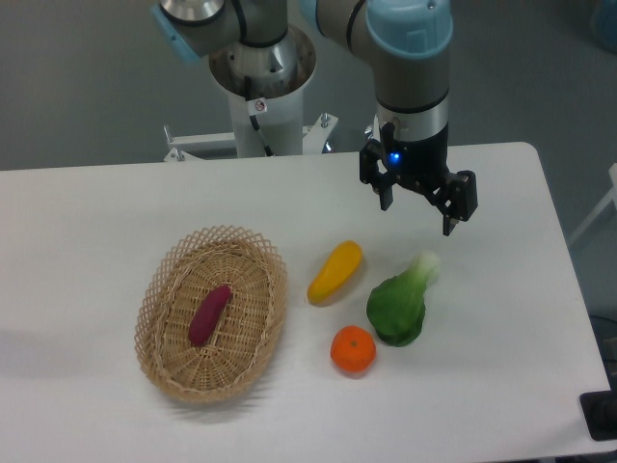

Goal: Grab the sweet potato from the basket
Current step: 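Move the open gripper over the purple sweet potato in the basket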

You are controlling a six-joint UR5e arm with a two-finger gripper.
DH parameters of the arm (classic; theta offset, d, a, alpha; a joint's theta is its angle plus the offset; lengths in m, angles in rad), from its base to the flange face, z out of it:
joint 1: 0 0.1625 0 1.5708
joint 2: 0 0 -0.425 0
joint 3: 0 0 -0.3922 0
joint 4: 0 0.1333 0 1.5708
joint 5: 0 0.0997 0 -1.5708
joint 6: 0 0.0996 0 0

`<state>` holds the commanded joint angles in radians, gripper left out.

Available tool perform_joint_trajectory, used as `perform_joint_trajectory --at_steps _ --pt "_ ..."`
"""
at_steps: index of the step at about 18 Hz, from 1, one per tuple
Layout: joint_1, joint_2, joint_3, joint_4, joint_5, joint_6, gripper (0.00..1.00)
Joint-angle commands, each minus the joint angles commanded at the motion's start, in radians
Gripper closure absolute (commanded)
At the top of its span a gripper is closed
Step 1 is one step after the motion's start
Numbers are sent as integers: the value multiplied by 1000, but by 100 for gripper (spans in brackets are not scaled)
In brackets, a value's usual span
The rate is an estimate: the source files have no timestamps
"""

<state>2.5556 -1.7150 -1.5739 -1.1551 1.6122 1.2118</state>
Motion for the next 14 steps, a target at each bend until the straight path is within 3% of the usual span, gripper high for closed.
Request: perform_joint_trajectory --at_steps 6,9,14 --pt "-11 8 -3 -11 -2 0 0" --pt "-54 9 -43 -2 -15 -12 0" --pt "-165 -12 -67 23 -43 -334 0"
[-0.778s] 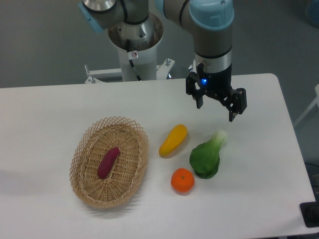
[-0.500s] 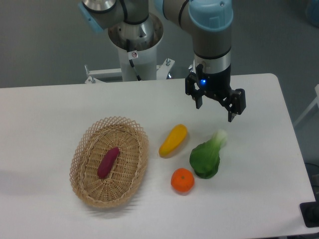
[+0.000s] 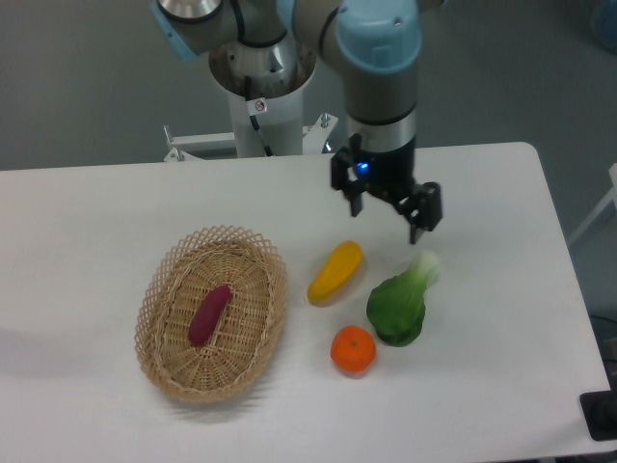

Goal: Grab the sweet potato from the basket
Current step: 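Move the open gripper over the purple sweet potato in the basket, then lower the gripper into the basket around the sweet potato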

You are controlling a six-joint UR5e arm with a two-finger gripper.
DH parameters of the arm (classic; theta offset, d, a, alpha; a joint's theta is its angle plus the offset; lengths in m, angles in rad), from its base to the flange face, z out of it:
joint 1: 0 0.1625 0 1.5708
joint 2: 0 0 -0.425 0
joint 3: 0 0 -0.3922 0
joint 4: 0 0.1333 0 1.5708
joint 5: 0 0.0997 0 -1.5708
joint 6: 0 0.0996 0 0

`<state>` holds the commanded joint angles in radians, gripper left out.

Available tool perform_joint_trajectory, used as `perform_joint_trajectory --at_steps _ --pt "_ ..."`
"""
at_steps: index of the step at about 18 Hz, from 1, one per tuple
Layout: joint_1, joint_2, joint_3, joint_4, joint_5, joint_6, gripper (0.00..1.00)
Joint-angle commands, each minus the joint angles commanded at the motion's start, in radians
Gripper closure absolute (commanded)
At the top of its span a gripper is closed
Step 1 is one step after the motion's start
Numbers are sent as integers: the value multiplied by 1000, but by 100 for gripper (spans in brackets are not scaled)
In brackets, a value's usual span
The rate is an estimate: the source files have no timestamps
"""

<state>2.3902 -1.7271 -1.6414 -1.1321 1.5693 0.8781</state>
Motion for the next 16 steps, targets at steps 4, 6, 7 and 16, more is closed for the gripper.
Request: perform_joint_trajectory --at_steps 4,6,7,16 --pt "-123 -55 -15 72 0 -223 0" --pt "-157 -74 -37 83 0 -275 0" --pt "-175 -87 -44 83 0 -300 0" --pt "-267 -199 -115 193 0 -315 0"
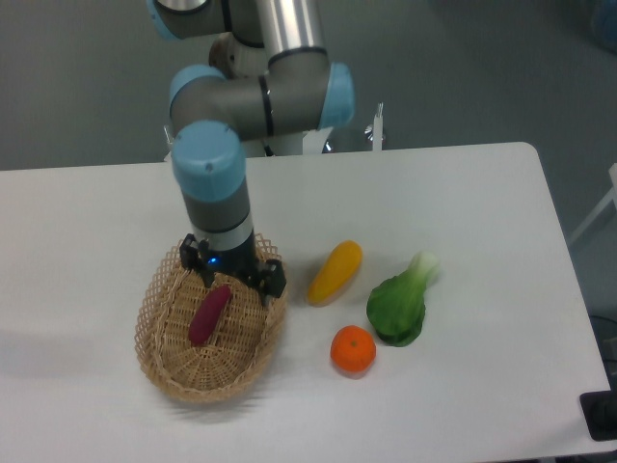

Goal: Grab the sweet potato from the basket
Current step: 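Lower the gripper into the basket around the sweet potato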

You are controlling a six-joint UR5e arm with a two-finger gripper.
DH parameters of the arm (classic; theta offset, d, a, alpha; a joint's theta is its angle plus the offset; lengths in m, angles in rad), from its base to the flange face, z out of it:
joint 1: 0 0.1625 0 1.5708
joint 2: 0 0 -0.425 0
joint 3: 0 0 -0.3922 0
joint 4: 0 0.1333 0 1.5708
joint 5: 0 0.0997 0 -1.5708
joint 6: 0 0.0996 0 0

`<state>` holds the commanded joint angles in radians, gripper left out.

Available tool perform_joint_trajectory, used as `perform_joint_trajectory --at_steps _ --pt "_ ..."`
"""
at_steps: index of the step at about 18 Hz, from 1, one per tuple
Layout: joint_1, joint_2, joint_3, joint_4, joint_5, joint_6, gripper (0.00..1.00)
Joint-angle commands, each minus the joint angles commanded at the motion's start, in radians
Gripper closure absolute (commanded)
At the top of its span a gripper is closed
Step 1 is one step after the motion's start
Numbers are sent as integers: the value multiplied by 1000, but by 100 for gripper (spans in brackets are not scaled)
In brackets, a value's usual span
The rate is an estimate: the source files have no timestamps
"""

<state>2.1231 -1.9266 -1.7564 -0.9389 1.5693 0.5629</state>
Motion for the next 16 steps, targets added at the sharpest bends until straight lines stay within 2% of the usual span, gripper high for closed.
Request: perform_joint_trajectory --at_steps 4,16 --pt "-26 -55 -3 60 0 0 0" --pt "-46 -92 -14 66 5 0 0"
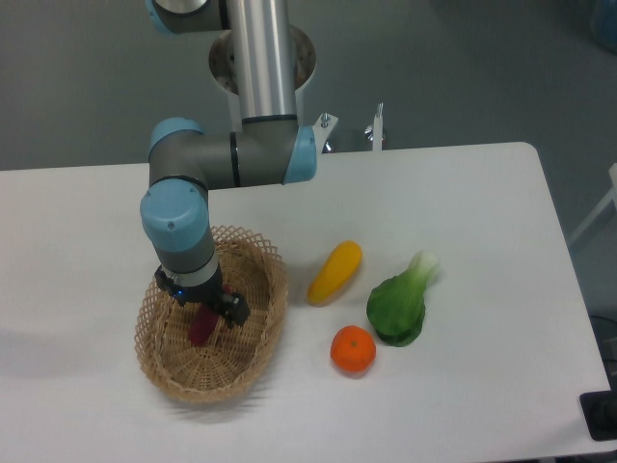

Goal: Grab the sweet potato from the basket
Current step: 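Lower the gripper into the basket around the sweet potato, then close the gripper on the sweet potato and lift it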

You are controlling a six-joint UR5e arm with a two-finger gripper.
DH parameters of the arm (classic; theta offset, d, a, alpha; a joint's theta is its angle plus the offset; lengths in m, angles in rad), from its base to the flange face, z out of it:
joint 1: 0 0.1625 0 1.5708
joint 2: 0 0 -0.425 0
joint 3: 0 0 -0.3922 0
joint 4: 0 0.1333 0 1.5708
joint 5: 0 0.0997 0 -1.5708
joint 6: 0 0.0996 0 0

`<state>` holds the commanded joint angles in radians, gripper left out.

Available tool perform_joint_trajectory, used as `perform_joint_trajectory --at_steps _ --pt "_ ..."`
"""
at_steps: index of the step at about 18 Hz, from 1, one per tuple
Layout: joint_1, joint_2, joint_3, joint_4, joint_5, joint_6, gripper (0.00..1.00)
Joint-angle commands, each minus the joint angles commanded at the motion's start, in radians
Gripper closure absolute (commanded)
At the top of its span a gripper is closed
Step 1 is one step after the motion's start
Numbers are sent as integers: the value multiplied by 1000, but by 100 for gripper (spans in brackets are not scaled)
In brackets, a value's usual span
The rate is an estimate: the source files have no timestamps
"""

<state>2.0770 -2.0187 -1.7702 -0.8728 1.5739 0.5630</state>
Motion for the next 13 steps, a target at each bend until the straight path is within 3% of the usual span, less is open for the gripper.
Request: perform_joint_trajectory --at_steps 11,13 --pt "-6 -11 -12 0 5 0 0" --pt "-6 -11 -12 15 5 -3 16"
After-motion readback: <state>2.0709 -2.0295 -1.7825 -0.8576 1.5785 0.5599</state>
